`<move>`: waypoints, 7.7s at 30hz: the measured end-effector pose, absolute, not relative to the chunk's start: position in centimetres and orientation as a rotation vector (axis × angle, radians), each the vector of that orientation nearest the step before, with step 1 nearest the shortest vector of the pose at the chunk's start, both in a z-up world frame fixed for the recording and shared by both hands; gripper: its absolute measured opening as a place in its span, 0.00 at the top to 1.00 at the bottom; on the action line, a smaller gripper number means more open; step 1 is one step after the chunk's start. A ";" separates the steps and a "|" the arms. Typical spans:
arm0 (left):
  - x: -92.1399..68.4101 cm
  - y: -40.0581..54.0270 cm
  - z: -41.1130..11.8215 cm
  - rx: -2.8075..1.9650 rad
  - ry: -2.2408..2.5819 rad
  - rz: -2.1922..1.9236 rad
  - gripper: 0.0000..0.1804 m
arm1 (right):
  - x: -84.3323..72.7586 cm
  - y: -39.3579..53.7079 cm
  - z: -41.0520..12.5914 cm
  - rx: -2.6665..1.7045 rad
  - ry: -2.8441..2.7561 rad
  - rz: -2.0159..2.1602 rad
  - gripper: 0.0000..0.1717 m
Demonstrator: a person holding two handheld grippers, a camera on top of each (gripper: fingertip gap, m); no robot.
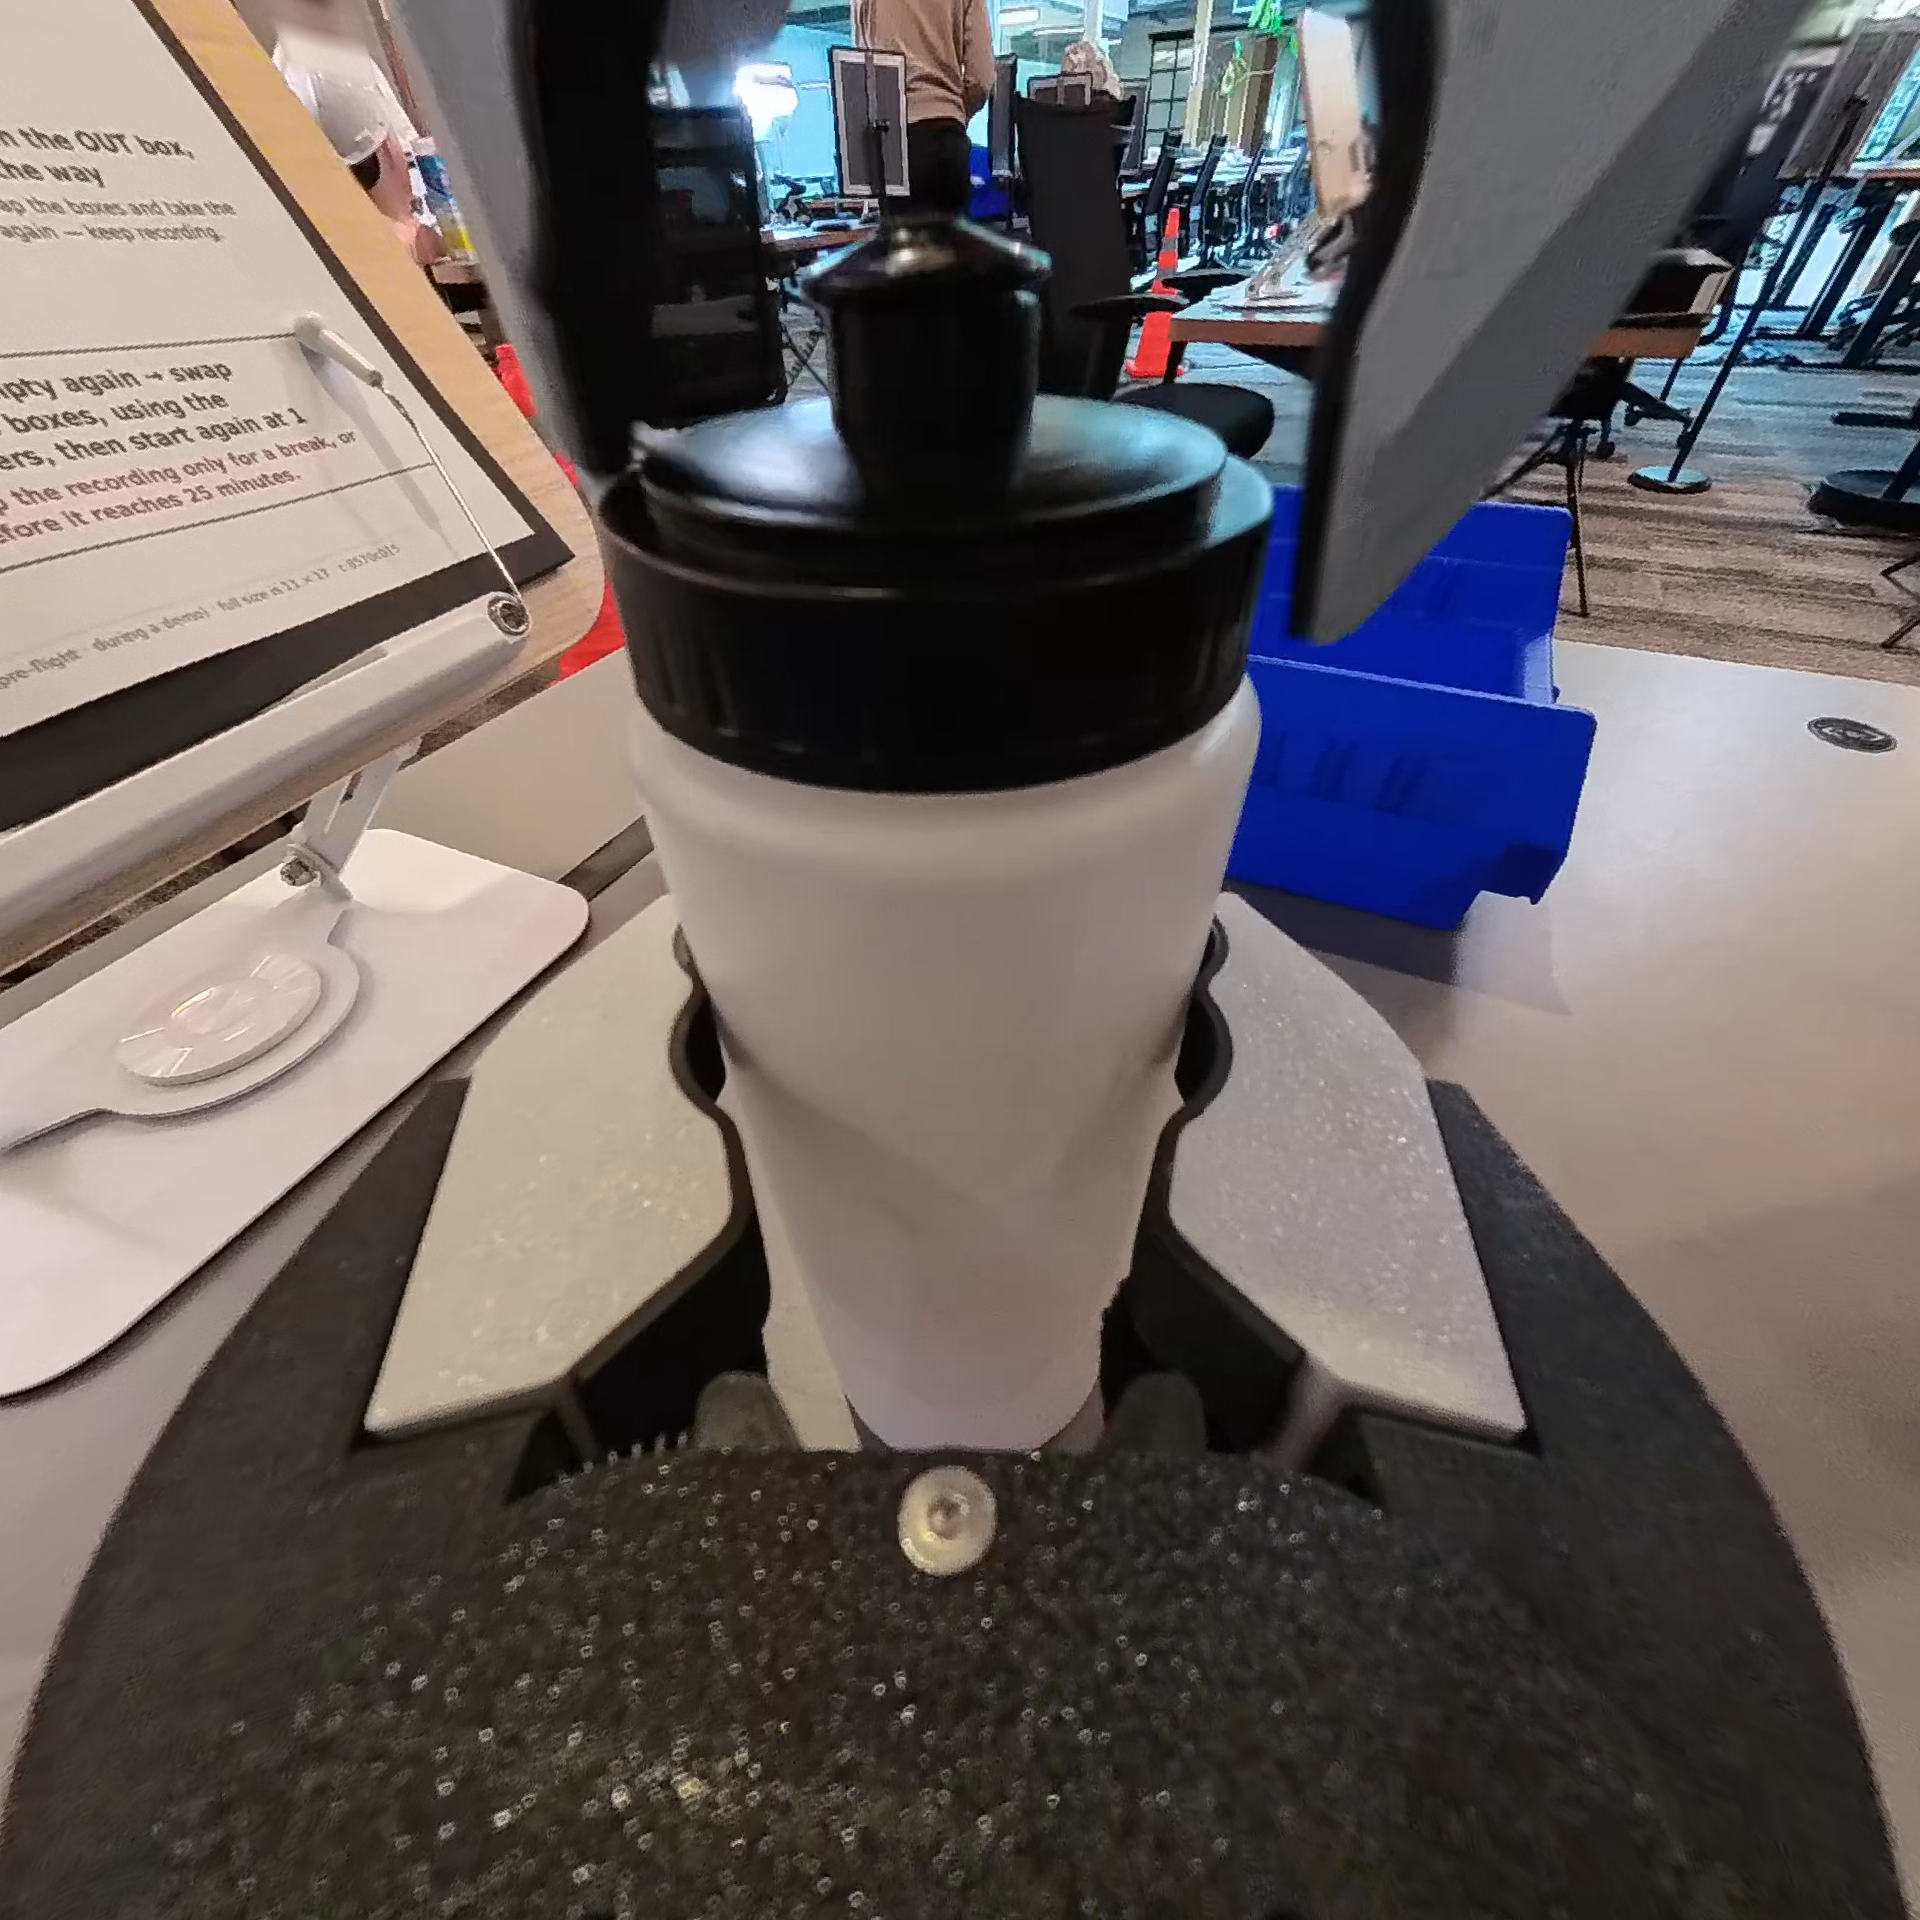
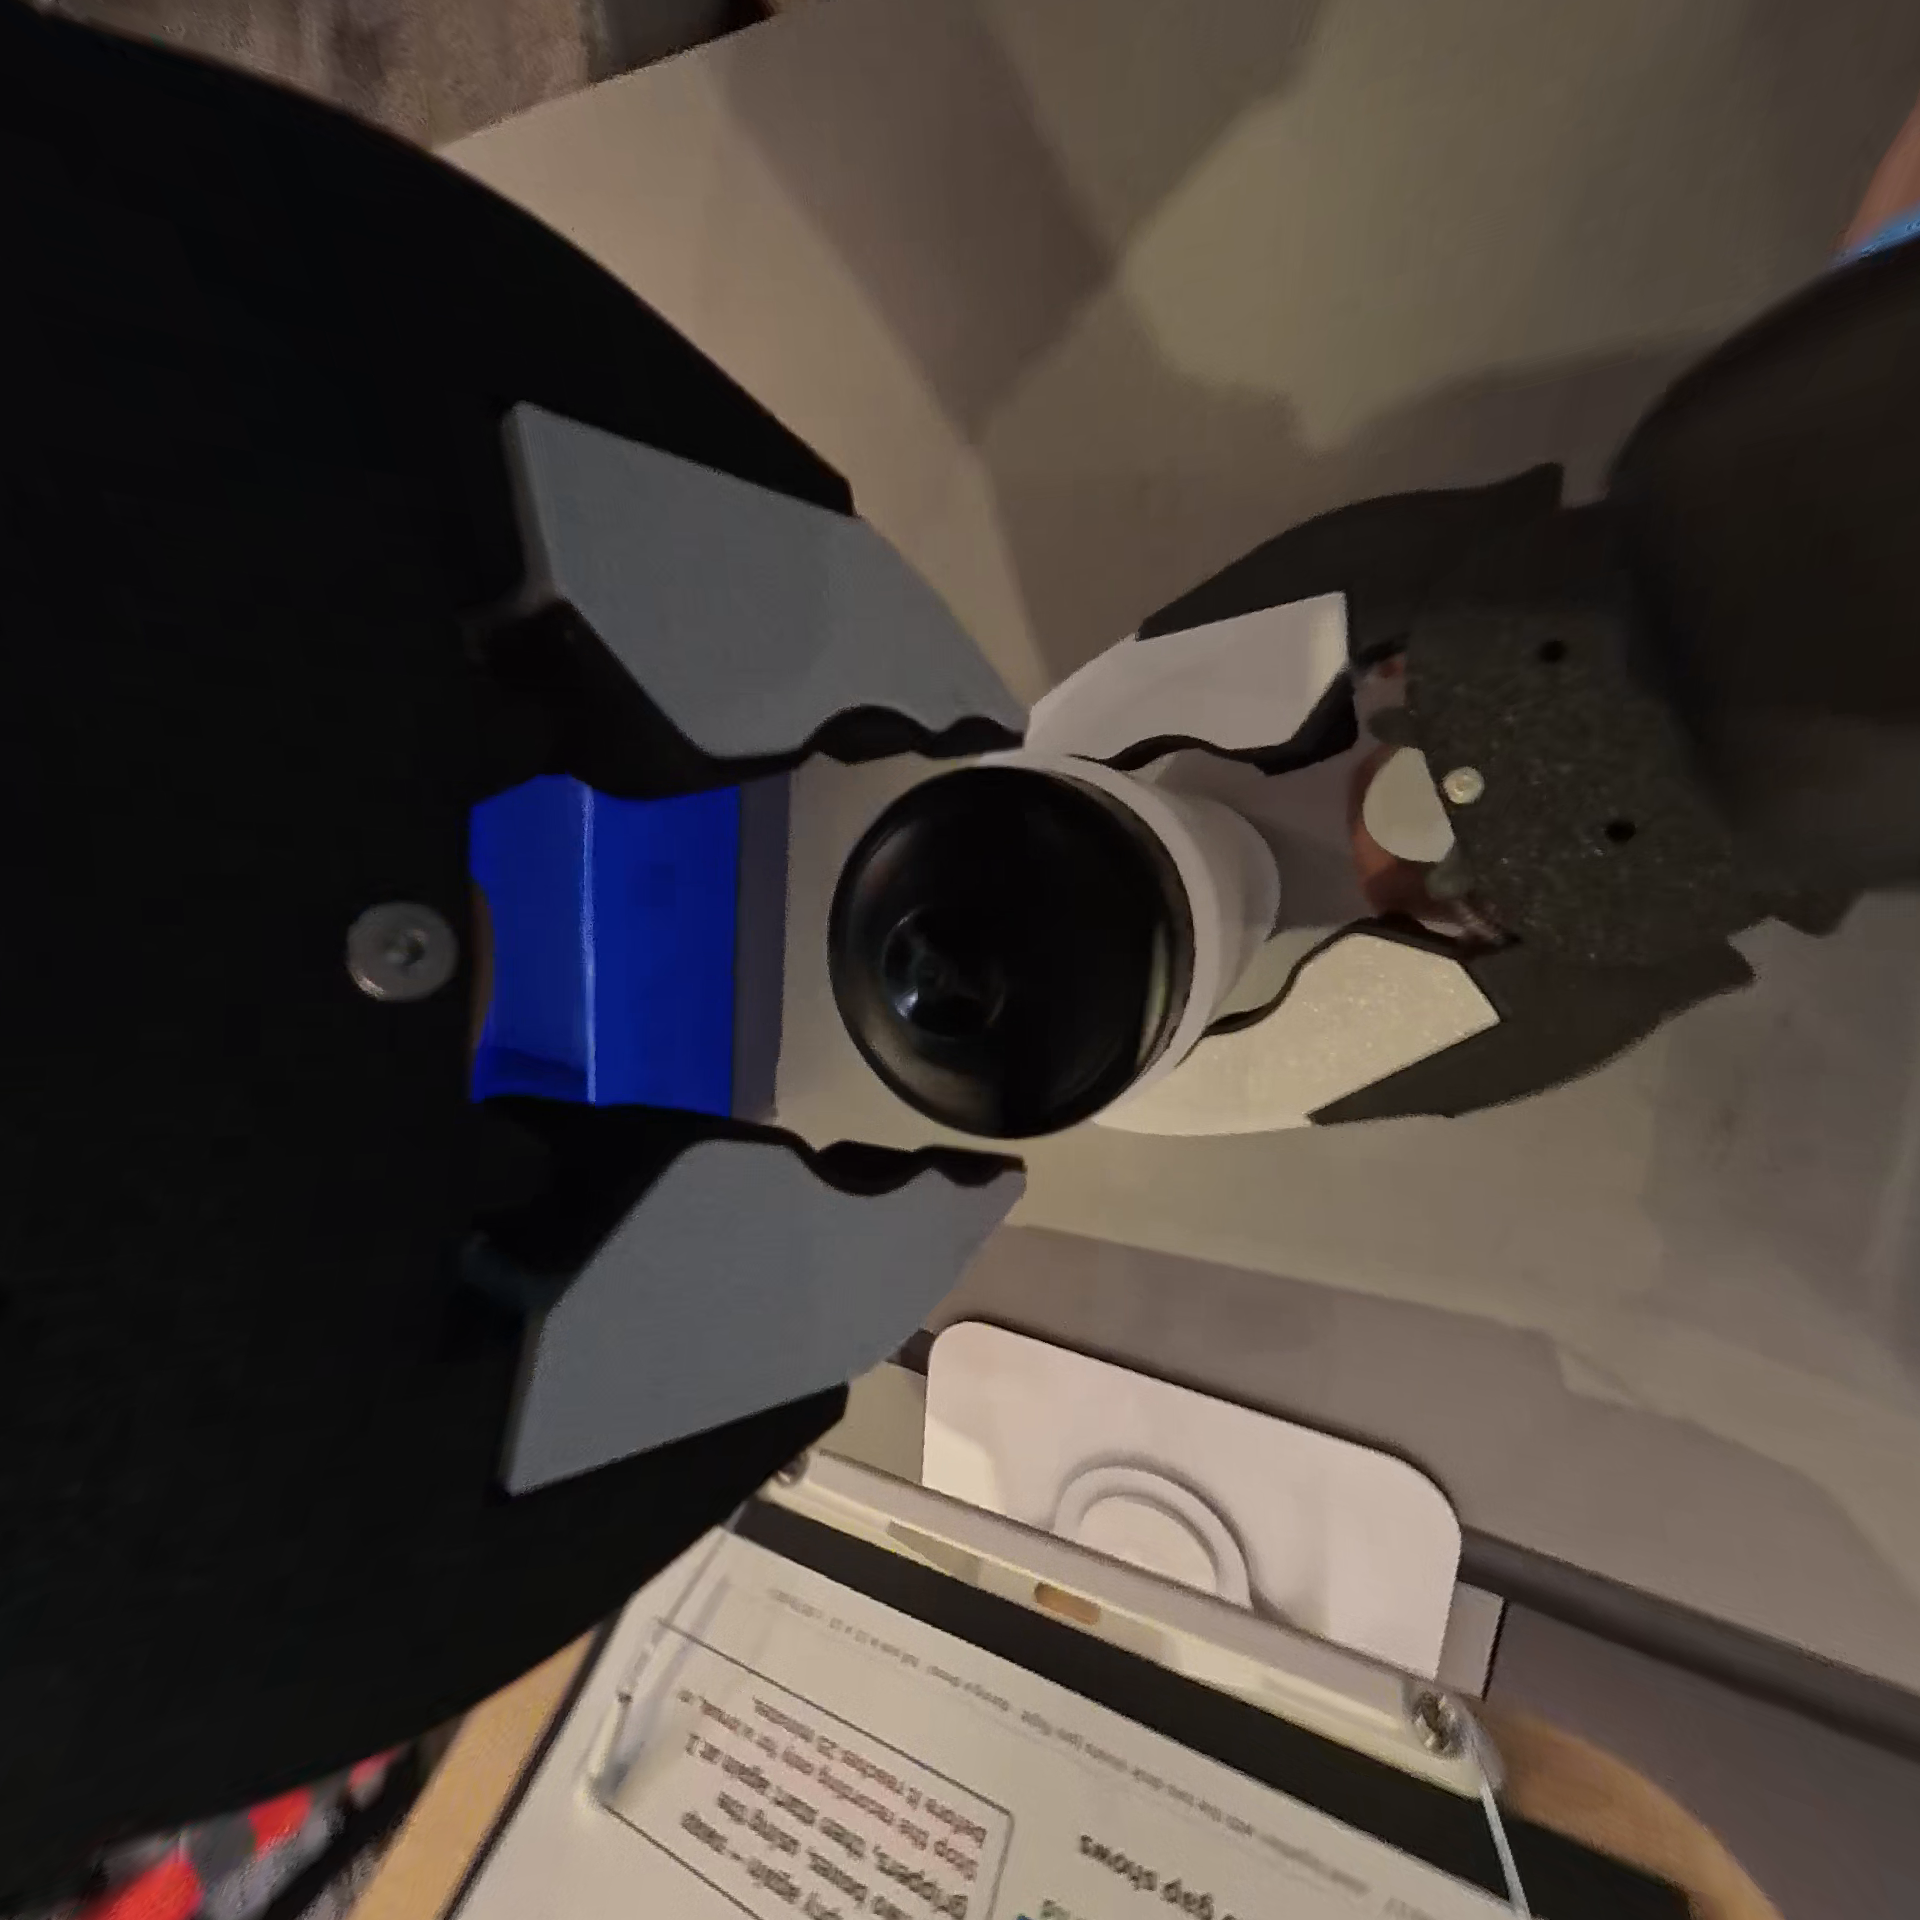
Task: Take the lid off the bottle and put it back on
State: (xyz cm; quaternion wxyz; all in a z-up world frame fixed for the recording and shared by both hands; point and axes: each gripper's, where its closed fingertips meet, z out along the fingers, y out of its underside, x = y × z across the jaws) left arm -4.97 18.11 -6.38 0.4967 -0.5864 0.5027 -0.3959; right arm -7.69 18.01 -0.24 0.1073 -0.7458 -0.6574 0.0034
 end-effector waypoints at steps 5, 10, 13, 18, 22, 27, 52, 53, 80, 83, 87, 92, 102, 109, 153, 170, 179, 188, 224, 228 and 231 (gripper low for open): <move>-5.1 18.2 -6.4 -1.425 1.199 -0.956 0.52 | -8.2 18.7 2.1 -2.499 -1.278 0.115 0.49; -5.0 18.1 -6.4 -1.429 1.198 -0.944 0.52 | -7.0 19.4 1.1 -2.689 -0.805 0.066 0.51; -5.1 18.2 -6.4 -1.438 1.194 -0.937 0.52 | -7.2 19.0 0.3 -2.774 -0.695 0.145 0.59; -5.1 18.0 -6.4 -1.433 1.204 -0.932 0.52 | -7.7 18.4 0.3 -2.822 -0.723 0.165 0.65; -5.1 18.1 -6.4 -1.439 1.200 -0.935 0.52 | -7.6 18.2 0.2 -2.862 -0.735 0.174 0.61; -5.2 18.3 -6.4 -1.441 1.198 -0.945 0.52 | -7.5 17.9 -0.9 -2.879 -0.778 0.110 0.59; -5.4 18.2 -6.4 -1.441 1.204 -0.941 0.52 | -7.5 18.3 -0.3 -2.691 -0.695 0.054 0.39; -5.4 18.2 -6.4 -1.442 1.204 -0.941 0.52 | -7.6 18.3 -0.3 -2.689 -0.671 0.084 0.42; -5.3 18.2 -6.4 -1.437 1.214 -0.948 0.52 | -9.0 18.5 1.4 -2.468 -1.093 0.121 0.45; -5.3 18.3 -6.4 -1.439 1.207 -0.958 0.52 | -7.1 18.4 0.7 -2.624 -0.731 0.054 0.53; -5.3 18.2 -6.4 -1.439 1.213 -0.946 0.52 | -6.8 18.2 -0.8 -2.721 -0.635 0.059 0.48; -5.4 18.1 -6.4 -1.433 1.220 -0.946 0.52 | -7.8 17.6 -1.0 -2.738 -0.814 0.046 0.58; -5.2 18.1 -6.4 -1.436 1.223 -0.958 0.52 | -7.3 17.8 -0.9 -2.333 -1.883 0.009 0.58; -5.3 18.0 -6.4 -1.439 1.223 -0.958 0.52 | -8.2 17.8 1.3 -2.372 -1.412 0.025 0.46; -5.1 17.5 -6.5 -1.439 1.235 -0.983 0.52 | -7.8 16.5 2.3 -1.867 -0.182 0.440 0.55; -5.5 17.8 -6.4 -1.444 1.219 -1.012 0.52 | -7.9 17.7 -0.8 -1.866 -0.473 0.249 0.61; -5.3 17.4 -6.5 -1.421 1.252 -0.998 0.52 | -7.4 17.0 -0.5 -1.786 -0.848 0.678 0.62; -5.3 17.4 -6.5 -1.424 1.234 -0.992 0.52 | -7.3 16.6 -0.5 -1.657 0.041 0.368 0.53; -5.4 17.3 -6.5 -1.417 1.251 -1.020 0.52 | -7.9 18.1 -0.2 -1.675 -0.180 0.219 0.59; -5.3 17.2 -6.5 -1.416 1.256 -1.015 0.52 | -8.1 17.8 -0.4 -1.748 -0.418 0.373 0.59; -5.4 17.3 -6.4 -1.417 1.251 -1.029 0.52 | -8.5 17.7 -0.6 -1.755 -0.699 0.567 0.59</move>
